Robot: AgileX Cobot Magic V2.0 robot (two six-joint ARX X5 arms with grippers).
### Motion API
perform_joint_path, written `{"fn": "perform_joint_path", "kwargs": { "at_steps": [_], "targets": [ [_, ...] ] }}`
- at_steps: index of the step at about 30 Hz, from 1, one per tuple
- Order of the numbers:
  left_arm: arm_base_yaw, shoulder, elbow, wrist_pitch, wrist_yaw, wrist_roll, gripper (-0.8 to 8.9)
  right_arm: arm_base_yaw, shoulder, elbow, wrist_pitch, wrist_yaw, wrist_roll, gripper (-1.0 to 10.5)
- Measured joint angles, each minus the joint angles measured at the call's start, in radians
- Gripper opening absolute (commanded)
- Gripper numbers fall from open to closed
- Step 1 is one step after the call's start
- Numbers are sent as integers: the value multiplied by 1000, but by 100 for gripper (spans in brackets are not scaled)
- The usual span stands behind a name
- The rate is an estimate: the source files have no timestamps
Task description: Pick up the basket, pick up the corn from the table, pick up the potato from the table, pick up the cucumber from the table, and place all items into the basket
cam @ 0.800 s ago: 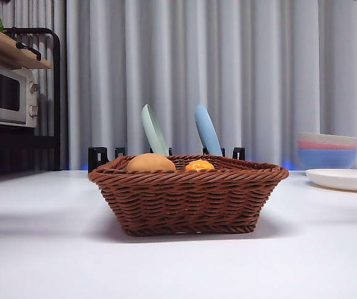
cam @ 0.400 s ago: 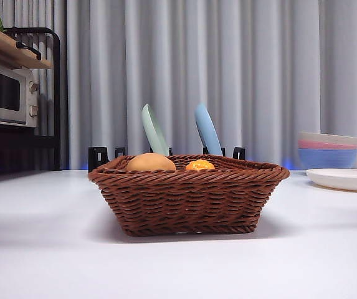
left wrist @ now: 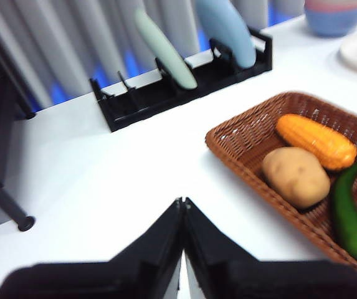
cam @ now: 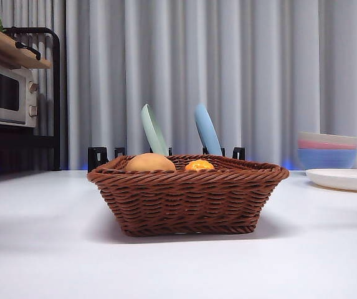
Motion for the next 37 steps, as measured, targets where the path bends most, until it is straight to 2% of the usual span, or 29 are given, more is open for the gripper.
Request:
{"fn": "perform_joint_path", "kwargs": {
  "at_steps": [5,9,14,23,30,37],
  "targets": [
    [141,-157,-104,92,112,11,-3,0,0,0,-1,0,0,-15],
    [297,-257,-285,219,168,15,-4,0,0,0,-1,0,0,-15],
    [412,-359,-480,307,250,9,-3,0,0,0,-1,0,0,-15],
    [449,-463,-627,305,253,-2,-3,0,0,0,-1,0,0,-16],
    [449,-474,-626,270,253,-51,-4,0,0,0,-5,0,0,-15],
    [449,-474,-626,270,251,-62,-3,0,0,0,-5,0,0,-15]
  ]
}}
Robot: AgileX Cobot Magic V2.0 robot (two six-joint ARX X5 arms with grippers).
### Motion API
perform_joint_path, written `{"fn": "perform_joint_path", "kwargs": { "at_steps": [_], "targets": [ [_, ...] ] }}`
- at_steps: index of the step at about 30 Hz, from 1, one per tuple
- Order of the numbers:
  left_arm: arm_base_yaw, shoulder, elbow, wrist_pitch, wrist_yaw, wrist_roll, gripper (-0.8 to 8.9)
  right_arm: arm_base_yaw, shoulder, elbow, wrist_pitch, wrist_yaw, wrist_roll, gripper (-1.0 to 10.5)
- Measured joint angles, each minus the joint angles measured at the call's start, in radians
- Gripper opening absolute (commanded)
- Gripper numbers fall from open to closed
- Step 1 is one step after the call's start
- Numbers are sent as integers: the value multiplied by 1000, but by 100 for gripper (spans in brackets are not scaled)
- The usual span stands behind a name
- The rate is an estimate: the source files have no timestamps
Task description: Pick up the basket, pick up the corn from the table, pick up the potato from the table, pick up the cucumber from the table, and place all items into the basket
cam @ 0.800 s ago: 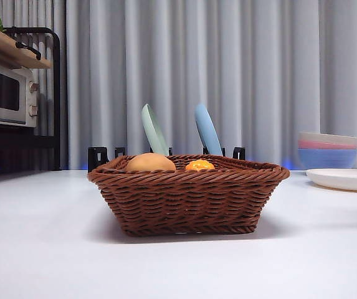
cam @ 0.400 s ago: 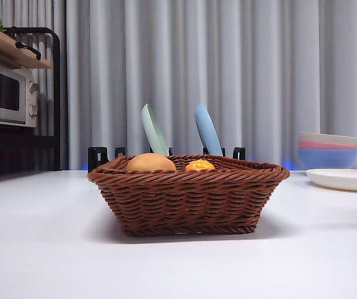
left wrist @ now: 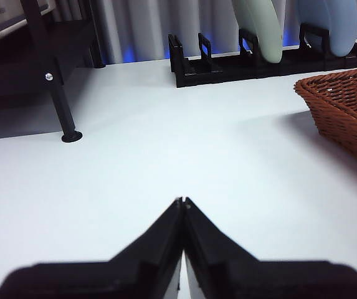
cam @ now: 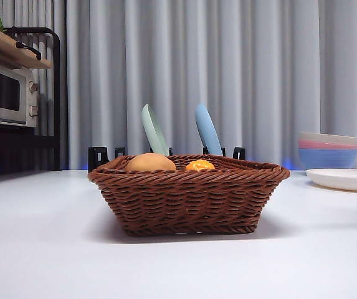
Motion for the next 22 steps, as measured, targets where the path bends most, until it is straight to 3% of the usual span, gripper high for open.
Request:
{"fn": "perform_joint_path", "kwargs": {
  "at_steps": [16,22],
  "targets": [
    [0,0,0,0,0,0,-4,0,-1,0,-5,0,-2,-15],
    [0,0,0,0,0,0,-3,-19,-87,-16,13,26,-127,-16]
  ]
}}
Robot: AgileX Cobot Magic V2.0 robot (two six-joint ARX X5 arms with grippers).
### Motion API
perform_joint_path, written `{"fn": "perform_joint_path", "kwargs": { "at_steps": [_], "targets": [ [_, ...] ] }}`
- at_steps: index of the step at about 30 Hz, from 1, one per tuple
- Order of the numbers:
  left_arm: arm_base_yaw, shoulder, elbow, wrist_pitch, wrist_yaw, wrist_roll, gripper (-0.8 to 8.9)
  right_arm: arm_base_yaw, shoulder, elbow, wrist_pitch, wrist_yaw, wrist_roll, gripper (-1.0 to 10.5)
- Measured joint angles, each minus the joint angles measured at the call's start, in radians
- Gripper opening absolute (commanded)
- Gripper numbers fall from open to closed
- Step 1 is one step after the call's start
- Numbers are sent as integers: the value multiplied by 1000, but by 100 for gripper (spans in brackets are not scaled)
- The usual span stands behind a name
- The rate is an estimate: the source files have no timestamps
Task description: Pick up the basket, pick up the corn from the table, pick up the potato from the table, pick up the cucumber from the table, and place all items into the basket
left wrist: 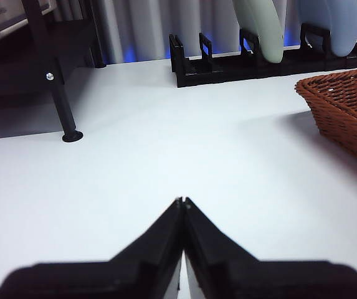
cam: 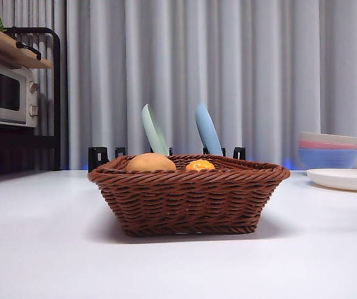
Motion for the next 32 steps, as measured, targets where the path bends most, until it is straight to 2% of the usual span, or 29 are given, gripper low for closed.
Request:
{"fn": "perform_joint_path", "kwargs": {
  "at_steps": [4,9,14,21,32],
  "targets": [
    [0,0,0,0,0,0,-3,-63,-129,-113,122,-42,-58,-16],
    [0,0,0,0,0,0,-3,-198,-367,-367,269,-178,-68,-16],
    [0,0,0,0,0,0,-3,-276,-535,-552,266,-184,-59,-16],
    [0,0,0,0,0,0,-3,-301,-599,-691,269,-186,6,-16],
    [0,0,0,0,0,0,-4,-301,-610,-719,218,-186,63,-16]
  ]
}}
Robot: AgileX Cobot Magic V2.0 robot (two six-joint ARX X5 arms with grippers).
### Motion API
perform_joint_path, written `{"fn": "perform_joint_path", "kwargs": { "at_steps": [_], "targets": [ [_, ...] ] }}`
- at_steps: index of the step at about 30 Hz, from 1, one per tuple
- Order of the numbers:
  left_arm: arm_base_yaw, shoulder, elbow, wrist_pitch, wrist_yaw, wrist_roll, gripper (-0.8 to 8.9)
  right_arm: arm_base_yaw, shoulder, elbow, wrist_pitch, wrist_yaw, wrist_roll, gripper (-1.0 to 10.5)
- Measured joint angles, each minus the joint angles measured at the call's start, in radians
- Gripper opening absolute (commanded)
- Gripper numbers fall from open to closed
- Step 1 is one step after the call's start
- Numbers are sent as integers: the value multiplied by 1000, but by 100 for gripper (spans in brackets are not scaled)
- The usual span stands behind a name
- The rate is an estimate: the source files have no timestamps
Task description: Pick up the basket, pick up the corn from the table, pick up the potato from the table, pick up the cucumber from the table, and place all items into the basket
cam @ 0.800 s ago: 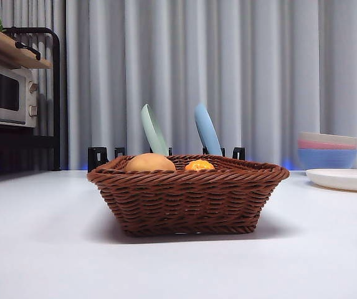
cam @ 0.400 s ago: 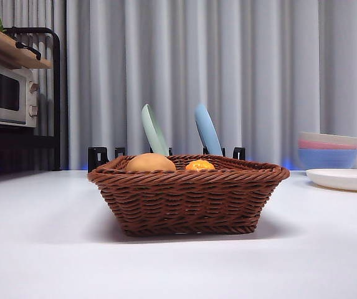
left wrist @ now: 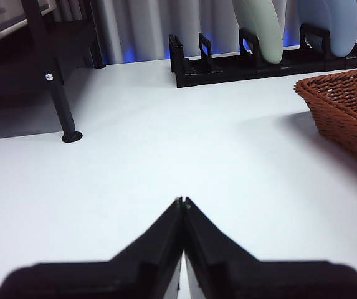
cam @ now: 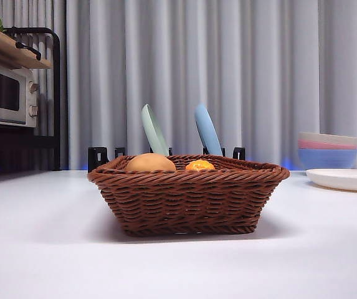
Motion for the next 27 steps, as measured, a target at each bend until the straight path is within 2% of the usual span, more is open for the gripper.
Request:
{"fn": "perform_joint_path", "kwargs": {
  "at_steps": [6,27],
  "targets": [
    [0,0,0,0,0,0,-4,0,2,0,-1,2,23,-16],
    [0,0,0,0,0,0,-3,0,2,0,-2,2,27,-16]
  ]
}}
